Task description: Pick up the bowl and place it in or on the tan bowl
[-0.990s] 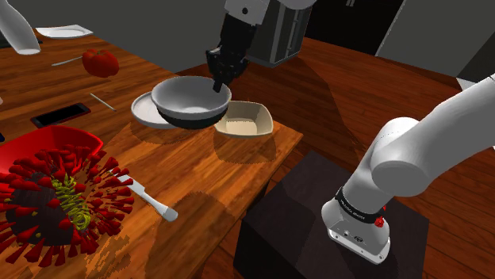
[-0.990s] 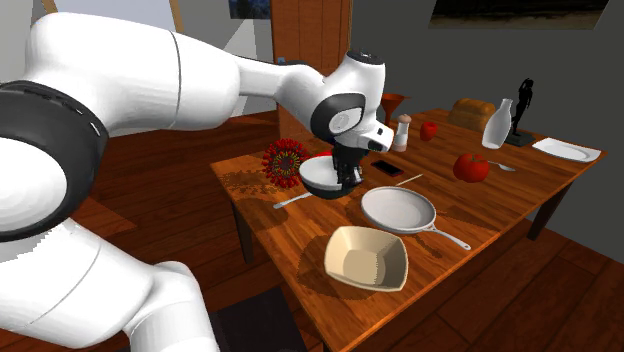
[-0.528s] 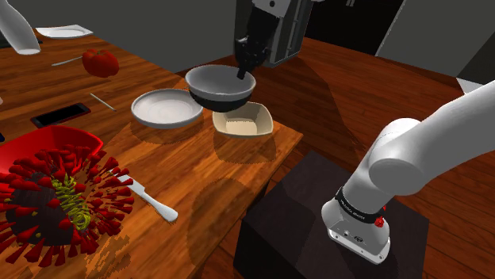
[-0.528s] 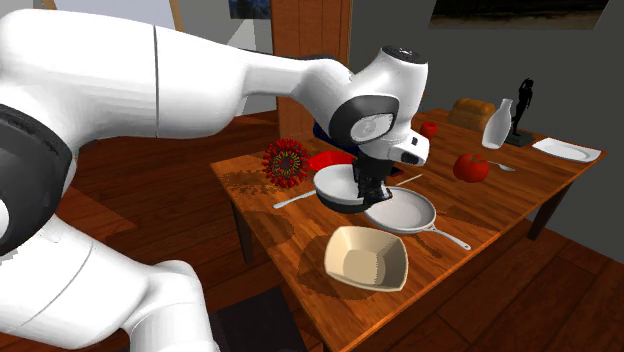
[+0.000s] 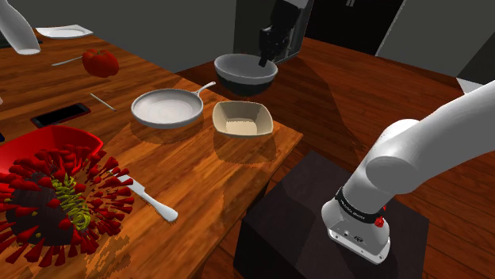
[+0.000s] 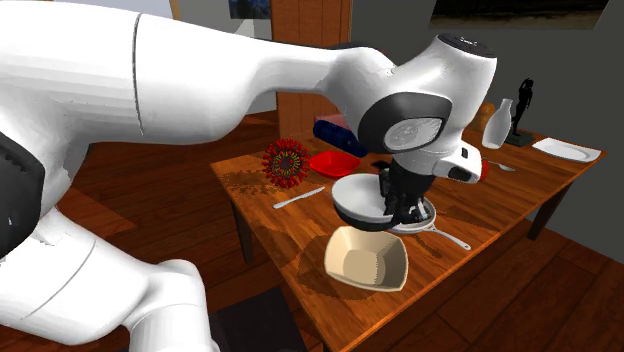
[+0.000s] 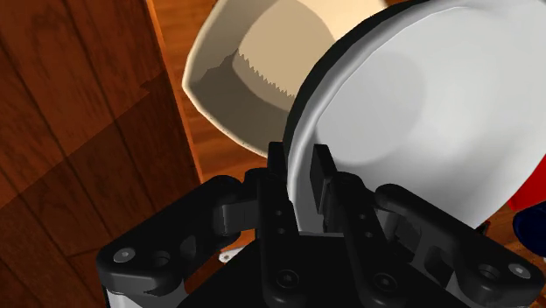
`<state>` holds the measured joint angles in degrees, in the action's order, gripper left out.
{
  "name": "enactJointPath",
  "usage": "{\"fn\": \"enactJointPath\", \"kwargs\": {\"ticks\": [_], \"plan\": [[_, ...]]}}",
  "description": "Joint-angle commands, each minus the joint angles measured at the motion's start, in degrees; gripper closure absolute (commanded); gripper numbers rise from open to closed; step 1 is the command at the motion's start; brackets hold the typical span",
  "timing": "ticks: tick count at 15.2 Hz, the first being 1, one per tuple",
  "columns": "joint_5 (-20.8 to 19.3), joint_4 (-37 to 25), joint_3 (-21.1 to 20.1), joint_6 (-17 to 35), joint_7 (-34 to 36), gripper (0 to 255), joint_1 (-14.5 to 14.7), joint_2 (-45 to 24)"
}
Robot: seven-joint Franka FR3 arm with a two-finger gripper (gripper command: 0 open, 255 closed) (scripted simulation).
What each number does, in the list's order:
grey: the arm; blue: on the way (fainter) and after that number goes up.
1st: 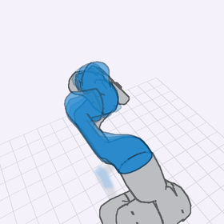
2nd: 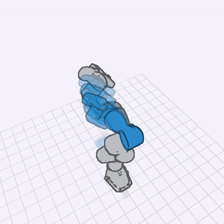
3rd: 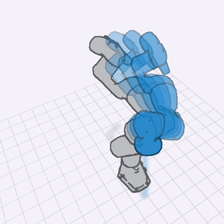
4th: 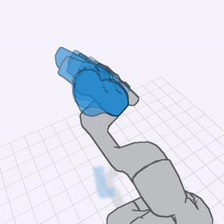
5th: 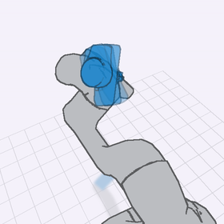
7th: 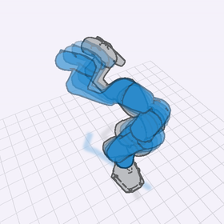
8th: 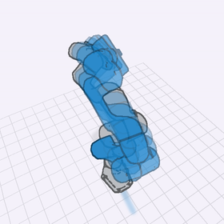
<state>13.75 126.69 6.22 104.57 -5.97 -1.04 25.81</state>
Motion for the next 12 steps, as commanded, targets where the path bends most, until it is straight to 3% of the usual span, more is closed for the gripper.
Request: {"fn": "enactJointPath", "kwargs": {"ticks": [1, 12], "plan": [[-0.3, 0.0, 1.1, 0.0, -1.6, 255, -0.5, -0.4], [0.4, 7.8, 1.2, 8.3, -3.7, 255, -0.4, -1.1]]}}
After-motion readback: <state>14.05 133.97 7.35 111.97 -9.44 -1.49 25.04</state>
